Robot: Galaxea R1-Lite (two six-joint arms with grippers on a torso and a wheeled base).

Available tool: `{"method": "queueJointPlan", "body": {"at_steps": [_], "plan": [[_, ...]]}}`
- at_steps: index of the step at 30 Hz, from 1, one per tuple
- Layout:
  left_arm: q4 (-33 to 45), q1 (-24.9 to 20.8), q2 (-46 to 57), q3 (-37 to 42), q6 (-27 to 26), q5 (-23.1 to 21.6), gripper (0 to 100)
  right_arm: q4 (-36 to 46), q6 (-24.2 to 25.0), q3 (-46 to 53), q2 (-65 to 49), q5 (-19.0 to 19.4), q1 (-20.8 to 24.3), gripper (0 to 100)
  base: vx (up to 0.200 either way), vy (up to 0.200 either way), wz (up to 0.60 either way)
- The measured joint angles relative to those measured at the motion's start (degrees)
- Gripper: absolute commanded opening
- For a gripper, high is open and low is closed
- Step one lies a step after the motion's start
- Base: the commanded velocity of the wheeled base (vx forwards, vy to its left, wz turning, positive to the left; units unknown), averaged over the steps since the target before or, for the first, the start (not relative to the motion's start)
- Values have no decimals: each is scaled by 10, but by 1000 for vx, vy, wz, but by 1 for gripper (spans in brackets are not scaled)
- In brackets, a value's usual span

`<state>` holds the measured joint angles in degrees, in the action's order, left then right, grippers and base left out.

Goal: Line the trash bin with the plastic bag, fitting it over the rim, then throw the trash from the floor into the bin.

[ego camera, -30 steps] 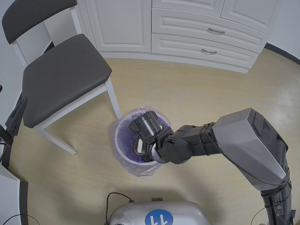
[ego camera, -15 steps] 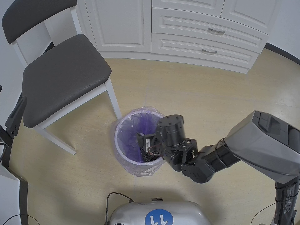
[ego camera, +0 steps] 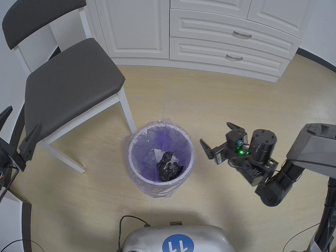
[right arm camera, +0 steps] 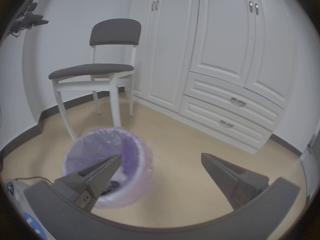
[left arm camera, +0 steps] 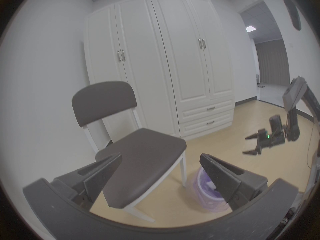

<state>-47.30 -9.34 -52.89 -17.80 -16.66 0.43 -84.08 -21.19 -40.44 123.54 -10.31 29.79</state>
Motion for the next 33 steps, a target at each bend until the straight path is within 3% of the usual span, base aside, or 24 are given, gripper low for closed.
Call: {"method": "queueJointPlan", "body": {"at_steps": [9, 13, 20, 27, 33], "plan": [[-4, 6, -80, 25, 4, 0, 100, -36, -8, 100, -93, 23, -117, 100, 0, 0, 0], [-4, 19, -112, 31, 9, 1, 100, -45, -6, 136, -129, 23, -149, 100, 0, 0, 0], [-14, 28, -167, 32, 51, 1, 100, -49, 32, 197, -164, 11, -168, 100, 0, 0, 0], [-100, 30, -241, 36, 77, 2, 100, -49, 105, 260, -180, -40, -171, 100, 0, 0, 0], [-161, 26, -300, 47, 82, 43, 100, -49, 164, 290, -191, -56, -175, 100, 0, 0, 0]]}}
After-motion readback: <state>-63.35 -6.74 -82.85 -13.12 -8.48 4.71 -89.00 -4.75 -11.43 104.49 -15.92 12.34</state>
